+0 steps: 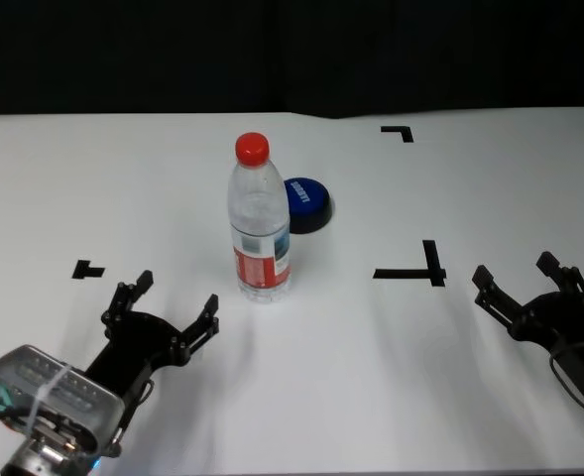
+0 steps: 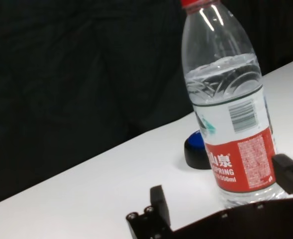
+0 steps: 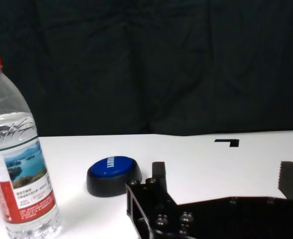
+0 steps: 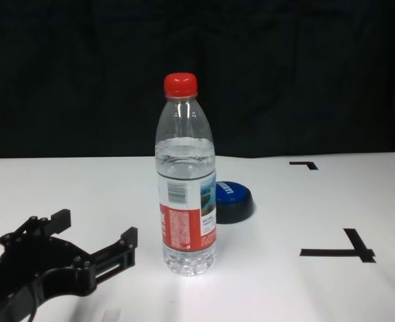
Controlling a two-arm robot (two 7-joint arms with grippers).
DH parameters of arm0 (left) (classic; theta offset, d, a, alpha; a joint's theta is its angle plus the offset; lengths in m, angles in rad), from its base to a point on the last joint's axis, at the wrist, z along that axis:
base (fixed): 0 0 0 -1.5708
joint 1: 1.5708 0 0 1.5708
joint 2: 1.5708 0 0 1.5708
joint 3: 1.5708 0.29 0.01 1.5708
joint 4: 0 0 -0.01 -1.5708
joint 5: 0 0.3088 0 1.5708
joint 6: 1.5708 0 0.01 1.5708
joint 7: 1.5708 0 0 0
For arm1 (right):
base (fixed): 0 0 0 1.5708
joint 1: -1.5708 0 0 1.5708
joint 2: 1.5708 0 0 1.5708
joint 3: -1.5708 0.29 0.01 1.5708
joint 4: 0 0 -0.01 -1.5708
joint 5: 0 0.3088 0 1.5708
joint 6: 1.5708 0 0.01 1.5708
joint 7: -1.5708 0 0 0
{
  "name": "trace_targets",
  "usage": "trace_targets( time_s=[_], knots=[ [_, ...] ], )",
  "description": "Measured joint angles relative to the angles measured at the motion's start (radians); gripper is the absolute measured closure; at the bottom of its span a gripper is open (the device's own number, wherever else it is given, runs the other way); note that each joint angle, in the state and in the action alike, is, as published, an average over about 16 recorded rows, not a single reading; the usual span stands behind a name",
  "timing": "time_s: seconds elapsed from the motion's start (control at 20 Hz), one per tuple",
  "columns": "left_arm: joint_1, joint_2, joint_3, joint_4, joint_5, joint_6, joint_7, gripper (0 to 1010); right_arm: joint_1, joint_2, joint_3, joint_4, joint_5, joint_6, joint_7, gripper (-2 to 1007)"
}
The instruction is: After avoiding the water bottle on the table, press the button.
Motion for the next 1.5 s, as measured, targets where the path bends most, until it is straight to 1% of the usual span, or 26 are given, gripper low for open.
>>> trace_targets(
  time_s=[0.3, 0.75, 1.05, 1.5],
  knots=[
    [0.0, 0.0, 0.0, 0.0, 0.0, 0.0, 0.0, 7, 0.008, -0.006, -0.019, -0.009, -0.009, 0.015, 0.0, 3],
    [0.0, 0.0, 0.0, 0.0, 0.0, 0.0, 0.0, 7, 0.026, -0.014, -0.063, -0.02, -0.028, 0.032, 0.0, 3],
    [0.0, 0.0, 0.0, 0.0, 0.0, 0.0, 0.0, 7, 0.034, -0.013, -0.09, -0.02, -0.035, 0.036, 0.008, 3],
    [0.0, 0.0, 0.0, 0.0, 0.0, 0.0, 0.0, 7, 0.032, -0.007, -0.111, -0.019, -0.034, 0.032, 0.015, 2]
  ],
)
